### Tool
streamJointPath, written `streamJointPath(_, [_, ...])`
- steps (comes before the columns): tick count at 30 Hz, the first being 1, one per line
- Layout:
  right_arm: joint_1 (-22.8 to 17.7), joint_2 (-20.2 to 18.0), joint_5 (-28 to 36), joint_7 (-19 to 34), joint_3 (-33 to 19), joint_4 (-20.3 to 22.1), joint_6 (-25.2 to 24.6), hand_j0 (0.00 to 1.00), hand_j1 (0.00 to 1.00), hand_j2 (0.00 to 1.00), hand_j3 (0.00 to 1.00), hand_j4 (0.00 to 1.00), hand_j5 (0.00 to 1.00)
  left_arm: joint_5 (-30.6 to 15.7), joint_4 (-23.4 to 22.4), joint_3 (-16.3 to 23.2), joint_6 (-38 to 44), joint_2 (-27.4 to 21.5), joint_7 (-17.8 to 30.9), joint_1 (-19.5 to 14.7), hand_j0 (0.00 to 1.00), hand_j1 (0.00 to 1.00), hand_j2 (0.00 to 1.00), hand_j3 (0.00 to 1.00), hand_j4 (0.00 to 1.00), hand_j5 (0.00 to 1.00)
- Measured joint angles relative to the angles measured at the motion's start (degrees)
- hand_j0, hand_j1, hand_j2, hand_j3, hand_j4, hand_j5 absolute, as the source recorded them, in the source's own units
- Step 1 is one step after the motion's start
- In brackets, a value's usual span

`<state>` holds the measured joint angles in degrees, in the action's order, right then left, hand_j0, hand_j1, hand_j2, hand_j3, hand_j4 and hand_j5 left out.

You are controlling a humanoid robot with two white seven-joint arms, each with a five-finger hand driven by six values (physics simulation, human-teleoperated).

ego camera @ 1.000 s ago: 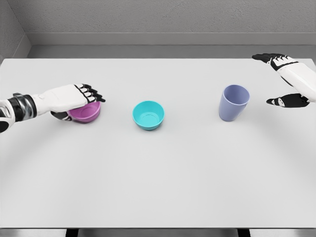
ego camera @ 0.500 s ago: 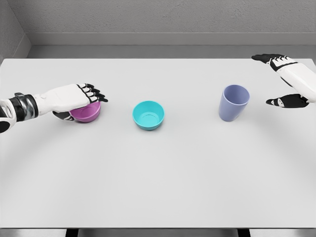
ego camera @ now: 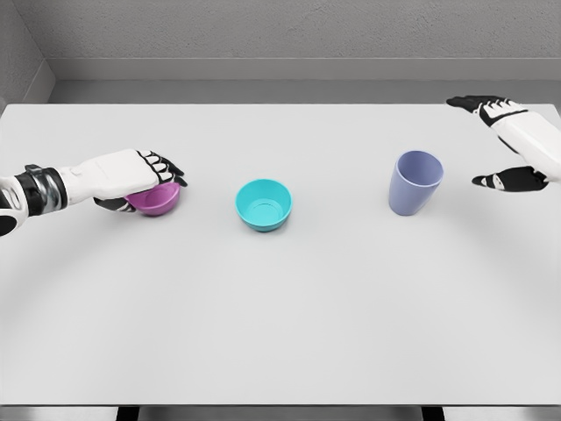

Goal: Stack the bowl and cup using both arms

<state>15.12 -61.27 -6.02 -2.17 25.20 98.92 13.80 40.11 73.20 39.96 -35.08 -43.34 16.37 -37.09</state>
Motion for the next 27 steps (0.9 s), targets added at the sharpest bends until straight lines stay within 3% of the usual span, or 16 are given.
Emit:
streamJointPath(7, [0.00,-0.07,0.00,0.00,0.04,0.00,-0.01,1.00,1.00,1.00,1.00,1.00,1.00,-0.11,-0.02,-0.07,-0.01,0.12,-0.13,0.09,0.59,0.59,0.59,0.59,0.59,0.59])
streamJointPath(20, [0.00,-0.08,0.00,0.00,0.12,-0.25,0.00,1.00,1.00,1.00,1.00,1.00,1.00,-2.75,3.60,-0.57,-0.02,1.93,-0.28,-0.97,0.59,0.59,0.59,0.59,0.59,0.59])
streamJointPath(27, [-0.09,-0.21,0.08,0.00,0.13,-0.32,-0.01,1.00,1.00,1.00,1.00,1.00,1.00,-3.07,7.17,-0.76,-0.02,5.29,-0.27,-1.93,0.59,0.59,0.59,0.59,0.59,0.59])
